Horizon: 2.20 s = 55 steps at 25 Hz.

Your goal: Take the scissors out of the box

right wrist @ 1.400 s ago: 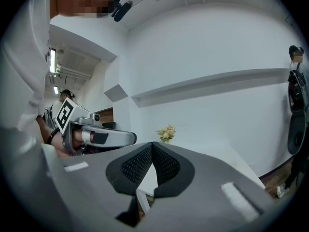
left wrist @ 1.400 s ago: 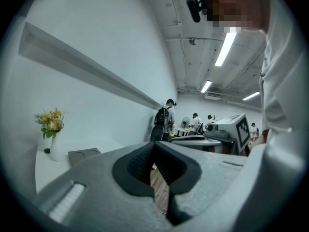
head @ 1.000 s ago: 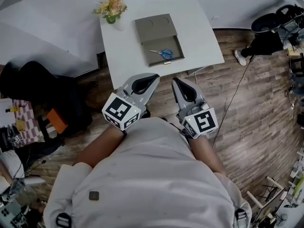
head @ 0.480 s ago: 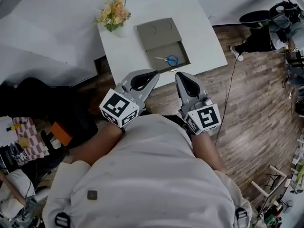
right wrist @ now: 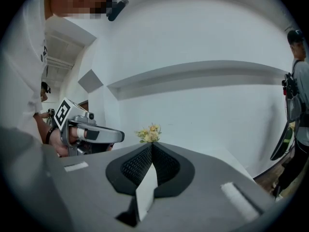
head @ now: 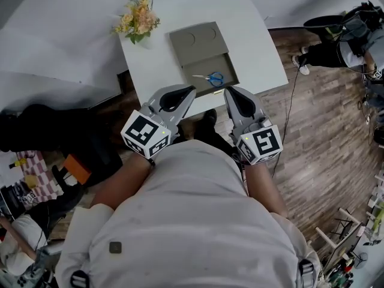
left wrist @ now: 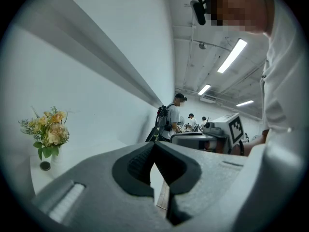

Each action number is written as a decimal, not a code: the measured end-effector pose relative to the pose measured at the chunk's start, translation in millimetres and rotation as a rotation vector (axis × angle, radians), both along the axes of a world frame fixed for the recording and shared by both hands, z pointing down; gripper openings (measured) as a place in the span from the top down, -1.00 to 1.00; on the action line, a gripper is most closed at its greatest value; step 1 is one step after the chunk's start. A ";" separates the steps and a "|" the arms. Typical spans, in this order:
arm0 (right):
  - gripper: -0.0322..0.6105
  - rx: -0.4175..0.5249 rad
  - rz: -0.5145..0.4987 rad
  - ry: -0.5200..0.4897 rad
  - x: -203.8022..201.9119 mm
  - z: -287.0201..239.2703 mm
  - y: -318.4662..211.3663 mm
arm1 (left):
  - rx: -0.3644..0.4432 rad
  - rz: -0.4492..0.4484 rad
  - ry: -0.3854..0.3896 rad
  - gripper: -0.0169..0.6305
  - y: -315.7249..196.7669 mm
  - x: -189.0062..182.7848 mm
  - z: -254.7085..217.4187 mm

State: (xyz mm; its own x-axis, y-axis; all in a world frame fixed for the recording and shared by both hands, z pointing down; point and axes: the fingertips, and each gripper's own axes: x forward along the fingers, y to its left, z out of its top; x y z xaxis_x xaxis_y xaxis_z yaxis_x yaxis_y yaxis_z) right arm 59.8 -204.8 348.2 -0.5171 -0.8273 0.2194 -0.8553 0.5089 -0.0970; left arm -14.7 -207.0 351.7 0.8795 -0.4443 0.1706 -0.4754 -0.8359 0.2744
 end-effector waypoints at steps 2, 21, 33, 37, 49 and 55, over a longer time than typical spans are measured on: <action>0.87 -0.013 -0.036 0.006 7.5 4.7 -11.5 | -0.003 -0.027 -0.015 0.94 -8.4 3.8 1.3; 0.78 -0.275 -0.512 0.276 25.1 121.9 -73.8 | -0.110 -0.214 -0.095 0.93 -61.6 44.8 64.5; 0.62 -0.420 -0.699 0.560 39.7 243.9 -80.5 | -0.176 -0.283 -0.096 0.93 -73.6 56.0 101.9; 0.59 -0.461 -0.749 0.628 38.9 271.3 -77.8 | -0.199 -0.301 -0.108 0.93 -75.7 52.6 118.3; 0.56 -0.578 -0.799 0.770 43.1 344.4 -78.6 | -0.276 -0.319 -0.141 0.93 -80.0 49.8 166.9; 0.50 -0.642 -0.832 0.814 44.7 367.7 -75.0 | -0.305 -0.328 -0.141 0.93 -81.2 45.5 180.8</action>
